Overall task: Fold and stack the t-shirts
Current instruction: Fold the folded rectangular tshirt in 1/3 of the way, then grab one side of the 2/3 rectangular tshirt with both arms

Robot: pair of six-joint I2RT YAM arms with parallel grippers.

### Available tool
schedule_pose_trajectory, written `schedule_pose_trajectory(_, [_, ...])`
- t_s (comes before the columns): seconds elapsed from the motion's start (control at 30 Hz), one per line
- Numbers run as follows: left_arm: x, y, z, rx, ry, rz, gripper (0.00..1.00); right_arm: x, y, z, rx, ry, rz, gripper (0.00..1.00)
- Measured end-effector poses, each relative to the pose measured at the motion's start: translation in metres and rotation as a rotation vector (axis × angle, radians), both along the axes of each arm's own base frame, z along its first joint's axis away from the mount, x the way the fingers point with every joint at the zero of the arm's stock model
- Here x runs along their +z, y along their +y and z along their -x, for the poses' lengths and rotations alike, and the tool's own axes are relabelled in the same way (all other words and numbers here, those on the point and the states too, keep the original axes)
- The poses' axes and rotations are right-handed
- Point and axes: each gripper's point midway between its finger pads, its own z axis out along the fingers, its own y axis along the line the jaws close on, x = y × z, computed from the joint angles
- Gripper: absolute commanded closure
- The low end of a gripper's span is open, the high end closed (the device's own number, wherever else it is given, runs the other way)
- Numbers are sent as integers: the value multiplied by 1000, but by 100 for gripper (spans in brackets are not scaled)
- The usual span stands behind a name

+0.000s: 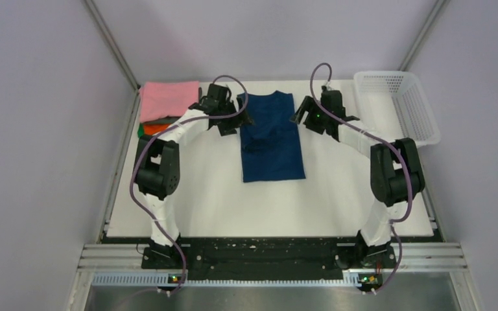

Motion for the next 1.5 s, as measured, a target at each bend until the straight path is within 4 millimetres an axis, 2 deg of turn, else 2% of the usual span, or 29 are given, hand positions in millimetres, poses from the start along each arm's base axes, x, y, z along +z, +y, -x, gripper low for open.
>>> schedule_pose_trajectory(0.03, [9,1,-7,4,-21,7,2,8,-2,-5,-2,-17,0,6])
schedule_pose_trajectory(0.07, [18,3,-14,9,-43,15,1,16,-3,-10,-4,-39,0,2])
schedule_pose_trajectory(0.13, [35,8,-20,16,-86,25,1,27,-6,-10,0,-69,6,1])
schedule_pose_trajectory(0.2, [45,11,-14,17,-111,35,1,34,-7,0,18,-85,8,1])
schedule_pose_trajectory(0.27, [46,16,4,11,-110,40,1,35,-8,19,47,-90,4,1])
schedule_pose_trajectory(0.33, [41,22,32,5,-92,42,1,30,-10,43,77,-77,-3,1])
schedule_pose_trajectory(0.43, [25,31,76,5,-49,46,1,13,-13,76,103,-38,-9,1])
schedule_pose_trajectory(0.53, [7,37,116,5,3,44,1,-3,-21,99,88,10,9,1])
schedule_pose_trajectory(0.7, [-19,21,166,-38,73,56,2,-22,-35,134,32,74,13,1])
schedule_pose_trajectory(0.8, [-33,12,183,-56,113,58,9,-29,-36,148,16,102,-12,1])
schedule_pose_trajectory(0.97, [-46,8,174,-16,128,64,26,-47,-35,165,17,173,-31,1])
schedule_pose_trajectory(1.03, [-52,7,170,2,134,62,37,-48,-34,167,23,179,-35,1])
schedule_pose_trajectory(1.13, [-59,6,167,17,145,62,45,-48,-34,167,27,177,-38,2])
schedule_pose_trajectory(1.33, [-69,0,163,26,163,80,70,-55,-35,174,21,194,-40,2])
schedule_pose_trajectory(1.43, [-72,-5,163,24,166,91,99,-54,-35,174,19,192,-43,6])
schedule_pose_trajectory(1.5, [-76,-7,164,22,177,91,100,-55,-35,175,18,194,-44,10])
